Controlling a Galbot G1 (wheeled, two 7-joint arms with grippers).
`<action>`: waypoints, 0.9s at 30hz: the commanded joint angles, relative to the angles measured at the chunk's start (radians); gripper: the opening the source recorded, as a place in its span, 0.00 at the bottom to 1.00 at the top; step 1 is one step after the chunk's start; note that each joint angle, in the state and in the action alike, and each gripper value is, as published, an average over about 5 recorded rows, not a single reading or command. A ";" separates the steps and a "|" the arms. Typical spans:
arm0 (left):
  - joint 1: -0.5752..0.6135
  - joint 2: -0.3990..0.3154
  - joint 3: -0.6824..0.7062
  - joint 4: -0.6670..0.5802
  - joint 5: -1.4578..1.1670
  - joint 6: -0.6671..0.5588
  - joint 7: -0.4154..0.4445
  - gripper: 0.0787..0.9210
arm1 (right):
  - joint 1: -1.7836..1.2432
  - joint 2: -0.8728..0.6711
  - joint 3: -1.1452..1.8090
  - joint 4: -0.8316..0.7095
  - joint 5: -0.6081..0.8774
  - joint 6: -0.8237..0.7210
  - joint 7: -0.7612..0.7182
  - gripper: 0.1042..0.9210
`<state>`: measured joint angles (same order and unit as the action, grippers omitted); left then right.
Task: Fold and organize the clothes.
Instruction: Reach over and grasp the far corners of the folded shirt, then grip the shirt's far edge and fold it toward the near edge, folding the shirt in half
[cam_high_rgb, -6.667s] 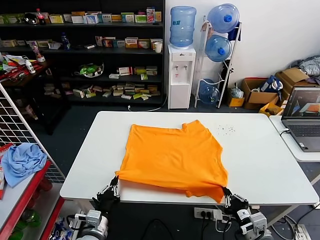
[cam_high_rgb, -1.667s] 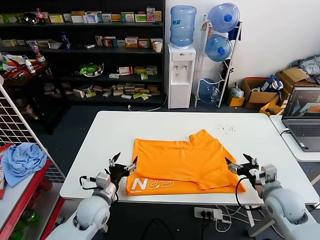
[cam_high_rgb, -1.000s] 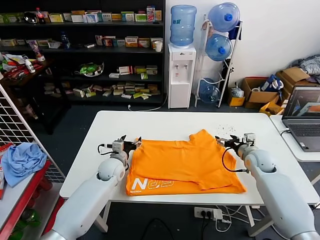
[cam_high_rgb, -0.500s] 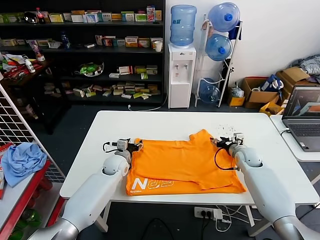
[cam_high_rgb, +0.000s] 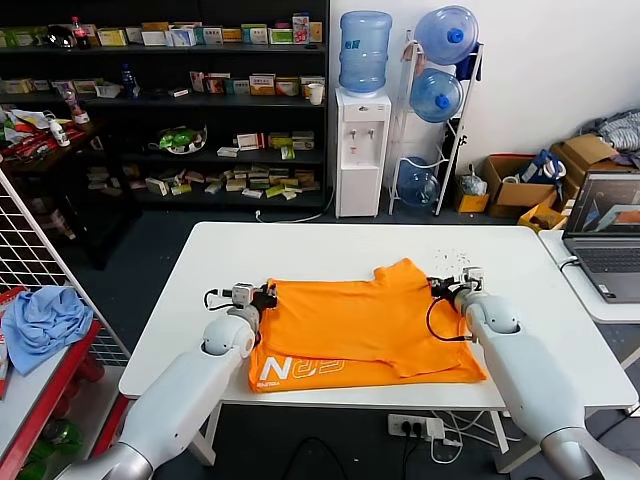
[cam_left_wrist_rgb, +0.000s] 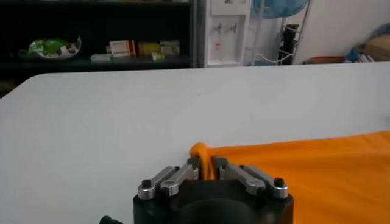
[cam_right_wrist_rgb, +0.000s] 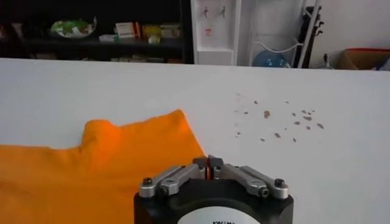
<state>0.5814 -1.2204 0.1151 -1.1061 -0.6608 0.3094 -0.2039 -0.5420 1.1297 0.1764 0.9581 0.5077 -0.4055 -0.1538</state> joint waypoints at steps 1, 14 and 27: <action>0.049 0.048 -0.007 -0.094 0.002 -0.021 -0.004 0.08 | -0.043 -0.019 -0.002 0.145 0.023 0.003 0.038 0.03; 0.249 0.192 -0.076 -0.440 0.017 -0.050 -0.018 0.02 | -0.306 -0.150 0.075 0.529 0.068 -0.024 0.145 0.02; 0.559 0.316 -0.139 -0.757 0.037 -0.054 -0.061 0.02 | -0.750 -0.232 0.254 0.842 0.006 -0.041 0.154 0.02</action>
<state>0.8854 -0.9998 0.0176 -1.5854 -0.6383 0.2609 -0.2435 -0.9740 0.9510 0.3176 1.5540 0.5478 -0.4406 -0.0157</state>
